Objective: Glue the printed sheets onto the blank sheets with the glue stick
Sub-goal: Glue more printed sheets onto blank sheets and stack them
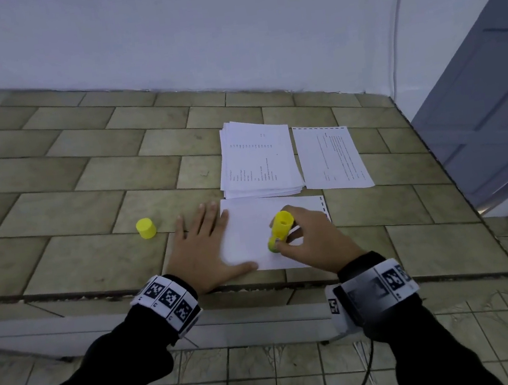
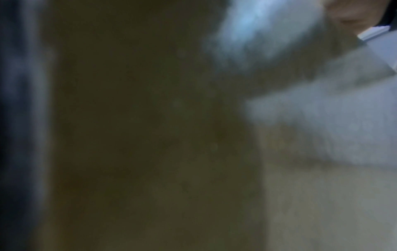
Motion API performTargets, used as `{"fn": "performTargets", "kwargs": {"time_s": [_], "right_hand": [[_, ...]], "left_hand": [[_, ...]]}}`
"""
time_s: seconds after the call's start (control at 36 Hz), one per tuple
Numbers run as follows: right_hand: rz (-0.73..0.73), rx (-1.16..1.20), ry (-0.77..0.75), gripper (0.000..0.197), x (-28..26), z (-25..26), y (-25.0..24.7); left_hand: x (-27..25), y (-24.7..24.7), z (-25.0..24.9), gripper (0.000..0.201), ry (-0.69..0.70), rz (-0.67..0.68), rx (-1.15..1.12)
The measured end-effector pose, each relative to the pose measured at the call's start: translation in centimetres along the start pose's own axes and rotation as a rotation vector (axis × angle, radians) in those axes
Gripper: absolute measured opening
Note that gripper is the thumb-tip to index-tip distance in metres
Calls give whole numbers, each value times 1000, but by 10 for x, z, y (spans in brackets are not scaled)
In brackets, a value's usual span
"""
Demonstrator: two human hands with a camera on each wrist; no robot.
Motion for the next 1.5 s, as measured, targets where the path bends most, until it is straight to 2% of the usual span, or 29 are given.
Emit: {"fn": "performTargets", "kwargs": {"time_s": [0.14,0.28,0.36,0.44,0.56,0.67,0.81,0.97,1.06,1.14,1.31,1.5], "right_hand": [[-39,13,15,8,-16,-22,-29],[-98,0,80,24,-29,-40,-52],[-133,-40,153,14,-32,-56,-63],[-143,-78,192,15,-33,-65,-70],[-179,-3,183,20,-30,-57,-74],[-129,47,79,31,-19,-27,-54],[-12,63,-17,13,0,8,-7],[106,77,-72,11,12,35,39],[144,8,-74,16,17,38,53],[181,-56,-80,19,19,42,60],[227,-117,-48,17,32,41,58],[194,-169,24,14,75,30,38]], "left_hand": [[1,0,-1,136,6,-2,2],[1,2,-1,134,3,16,17],[0,2,0,135,-3,8,17],[0,1,0,136,-3,1,19],[1,2,0,134,4,-5,-5],[1,2,1,129,7,-18,-15],[1,2,-1,132,17,-30,-18],[2,1,-5,137,33,-34,-8],[2,3,-4,127,60,-53,-32],[2,8,-1,121,75,-36,-35],[3,7,-1,137,30,6,26],[2,2,0,138,13,-8,12]]}}
Point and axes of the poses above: each hand's wrist, its own x-axis towards the middle knuckle, its own y-axis out of the palm, z = x × y, the point moved 10 cm from there along x, towards the middle knuckle, and after that the axes turned 10 degrees about y, right-handed, at the moved point
